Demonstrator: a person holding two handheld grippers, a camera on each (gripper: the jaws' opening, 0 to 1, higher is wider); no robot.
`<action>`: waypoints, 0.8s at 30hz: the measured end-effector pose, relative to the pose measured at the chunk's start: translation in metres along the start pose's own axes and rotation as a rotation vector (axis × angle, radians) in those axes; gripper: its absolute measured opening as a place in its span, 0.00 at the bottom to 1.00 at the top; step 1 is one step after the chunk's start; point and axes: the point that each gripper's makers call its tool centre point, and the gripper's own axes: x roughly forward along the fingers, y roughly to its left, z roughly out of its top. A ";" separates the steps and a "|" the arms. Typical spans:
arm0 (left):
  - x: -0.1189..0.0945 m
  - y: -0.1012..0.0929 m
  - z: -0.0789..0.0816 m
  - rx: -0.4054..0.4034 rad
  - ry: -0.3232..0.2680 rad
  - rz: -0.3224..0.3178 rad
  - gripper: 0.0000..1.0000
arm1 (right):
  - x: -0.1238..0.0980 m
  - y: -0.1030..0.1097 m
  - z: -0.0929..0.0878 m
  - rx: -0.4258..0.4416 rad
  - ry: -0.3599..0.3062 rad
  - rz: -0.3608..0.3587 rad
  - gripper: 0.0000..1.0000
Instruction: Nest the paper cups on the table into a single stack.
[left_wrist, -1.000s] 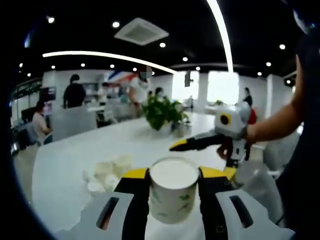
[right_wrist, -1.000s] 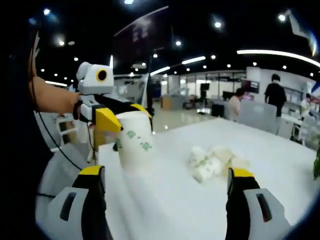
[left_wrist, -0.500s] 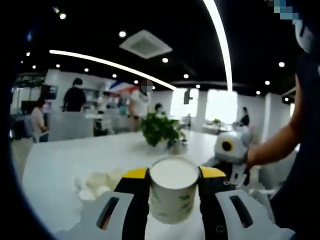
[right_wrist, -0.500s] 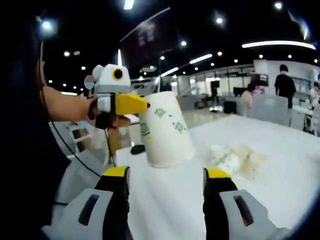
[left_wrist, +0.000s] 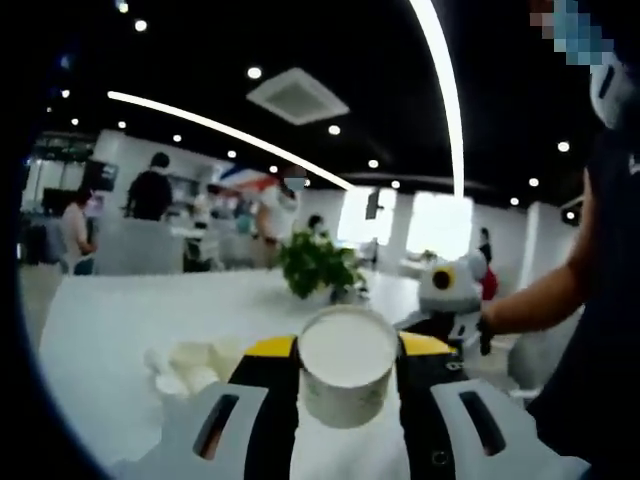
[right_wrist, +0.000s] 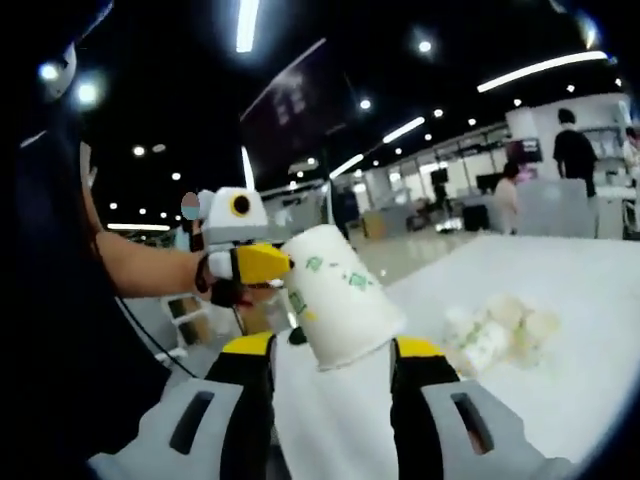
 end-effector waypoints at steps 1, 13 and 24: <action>-0.002 -0.001 -0.002 -0.007 0.009 -0.011 0.36 | -0.001 0.000 0.001 -0.005 0.002 0.005 0.35; -0.015 -0.009 -0.021 0.066 0.143 -0.120 0.35 | -0.008 0.020 0.023 -0.021 0.021 0.122 0.28; -0.015 -0.017 -0.030 0.070 0.170 -0.164 0.35 | -0.009 0.030 0.033 0.052 0.031 0.201 0.05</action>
